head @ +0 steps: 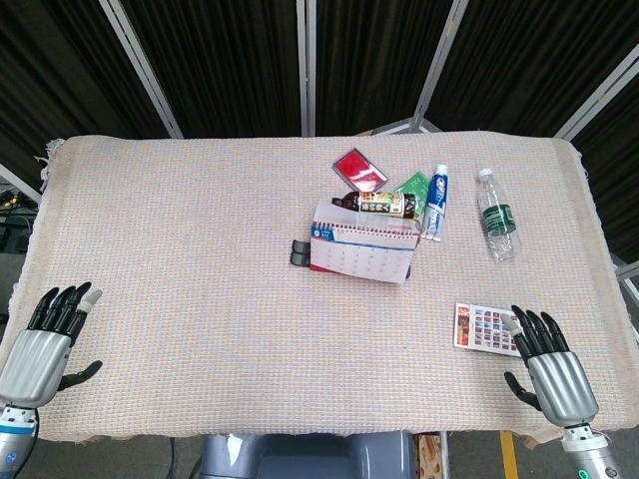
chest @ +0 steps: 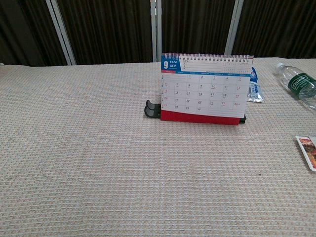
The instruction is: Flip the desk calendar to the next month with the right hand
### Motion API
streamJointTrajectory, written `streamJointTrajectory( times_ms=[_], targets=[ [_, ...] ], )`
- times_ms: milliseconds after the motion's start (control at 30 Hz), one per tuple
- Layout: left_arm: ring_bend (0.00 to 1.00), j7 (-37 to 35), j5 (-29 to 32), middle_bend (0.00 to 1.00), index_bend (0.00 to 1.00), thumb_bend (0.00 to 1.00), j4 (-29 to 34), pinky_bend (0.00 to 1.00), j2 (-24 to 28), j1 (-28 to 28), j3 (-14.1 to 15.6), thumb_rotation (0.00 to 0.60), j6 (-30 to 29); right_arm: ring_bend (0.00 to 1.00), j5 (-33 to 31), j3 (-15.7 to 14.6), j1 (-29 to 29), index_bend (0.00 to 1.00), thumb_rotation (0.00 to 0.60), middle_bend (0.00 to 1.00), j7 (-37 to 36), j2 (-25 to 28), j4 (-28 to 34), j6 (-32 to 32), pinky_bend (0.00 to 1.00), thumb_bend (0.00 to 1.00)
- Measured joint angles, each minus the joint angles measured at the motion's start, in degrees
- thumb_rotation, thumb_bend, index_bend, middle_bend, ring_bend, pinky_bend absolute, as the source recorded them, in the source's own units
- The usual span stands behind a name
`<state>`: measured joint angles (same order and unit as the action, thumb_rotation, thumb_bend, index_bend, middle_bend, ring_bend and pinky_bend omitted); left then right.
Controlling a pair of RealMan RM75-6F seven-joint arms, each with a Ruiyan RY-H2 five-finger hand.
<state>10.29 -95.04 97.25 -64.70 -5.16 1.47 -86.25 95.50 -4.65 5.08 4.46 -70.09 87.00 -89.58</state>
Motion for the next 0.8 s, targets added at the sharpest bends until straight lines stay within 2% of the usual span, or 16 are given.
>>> streamJointTrajectory(
  times_ms=[400, 433, 500, 533, 567, 667, 800],
  targets=[
    [0.00, -1.39, -0.46, 0.00, 0.00, 0.11, 0.43, 0.00, 0.64, 0.21, -0.25, 0.600, -1.39, 0.00, 0.28, 0.81, 0.07, 0.00, 0.600, 0.01, -0.61, 0.07, 1.82, 0.89, 0.01, 0.23],
    [0.00, -1.60, -0.56, 0.00, 0.00, 0.11, 0.46, 0.00, 0.73, 0.23, -0.29, 0.600, -1.57, 0.05, 0.25, 0.94, 0.18, 0.00, 0.600, 0.08, -0.77, 0.05, 2.33, 1.03, 0.07, 0.23],
    [0.00, -2.04, -0.78, 0.00, 0.00, 0.11, 0.52, 0.00, 0.93, 0.28, -0.36, 0.600, -1.93, 0.26, 0.03, 1.39, 0.48, 0.00, 0.600, 0.32, -1.13, -0.09, 3.60, 1.37, 0.28, 0.23],
    [0.00, -2.21, -0.89, 0.00, 0.00, 0.11, 0.56, 0.00, 1.00, 0.28, -0.38, 0.600, -2.01, 0.41, -0.36, 1.84, 0.76, 0.00, 0.600, 0.48, -1.30, -0.30, 4.71, 1.75, 0.42, 0.24],
    [0.00, -2.37, -1.01, 0.00, 0.00, 0.11, 0.58, 0.00, 1.07, 0.28, -0.38, 0.600, -2.06, 0.53, -0.82, 2.19, 1.02, 0.00, 0.600, 0.60, -1.43, -0.51, 5.69, 2.20, 0.52, 0.24],
    [0.00, -2.69, -1.23, 0.00, 0.00, 0.11, 0.66, 0.00, 1.19, 0.23, -0.37, 0.600, -2.12, 0.68, -3.18, 3.23, 2.20, 0.00, 0.600, 0.76, -2.70, -1.15, 9.65, 5.10, 0.67, 0.28],
    [0.00, -3.12, -1.50, 0.00, 0.00, 0.11, 0.72, 0.00, 1.33, 0.19, -0.26, 0.600, -2.15, 0.75, -8.87, 4.96, 4.69, 0.00, 0.600, 0.83, -8.25, -2.06, 15.68, 12.00, 0.73, 0.45]
  ],
)
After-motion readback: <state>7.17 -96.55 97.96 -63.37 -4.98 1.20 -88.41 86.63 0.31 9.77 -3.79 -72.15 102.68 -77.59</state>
